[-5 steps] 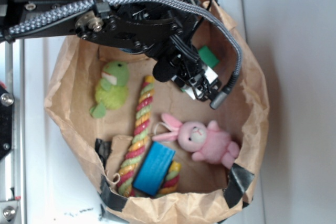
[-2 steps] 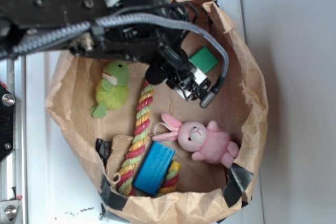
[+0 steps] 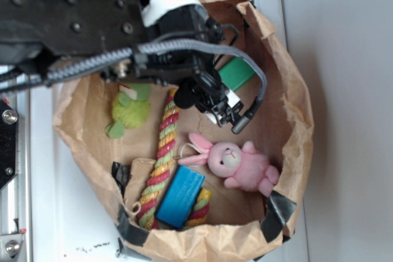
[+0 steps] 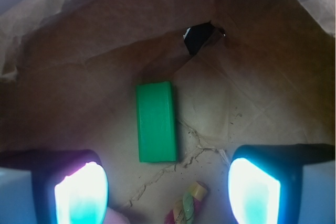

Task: Grab the green block.

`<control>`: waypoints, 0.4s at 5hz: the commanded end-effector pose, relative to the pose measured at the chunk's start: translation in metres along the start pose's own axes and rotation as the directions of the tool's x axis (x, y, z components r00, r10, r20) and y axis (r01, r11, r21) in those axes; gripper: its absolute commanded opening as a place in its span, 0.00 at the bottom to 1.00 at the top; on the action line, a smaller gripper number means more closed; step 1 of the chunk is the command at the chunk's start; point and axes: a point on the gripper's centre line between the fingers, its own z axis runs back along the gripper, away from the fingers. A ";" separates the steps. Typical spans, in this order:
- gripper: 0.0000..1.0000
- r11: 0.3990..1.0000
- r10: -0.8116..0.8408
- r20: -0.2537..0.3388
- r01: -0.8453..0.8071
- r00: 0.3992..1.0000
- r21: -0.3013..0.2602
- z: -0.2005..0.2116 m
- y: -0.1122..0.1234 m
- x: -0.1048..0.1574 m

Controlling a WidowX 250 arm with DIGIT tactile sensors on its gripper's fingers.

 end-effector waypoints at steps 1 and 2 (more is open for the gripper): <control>1.00 0.999 -0.029 0.066 0.031 0.997 -0.019 0.000 -0.019 0.003; 1.00 0.999 -0.037 0.061 0.038 0.997 -0.014 -0.004 -0.021 0.002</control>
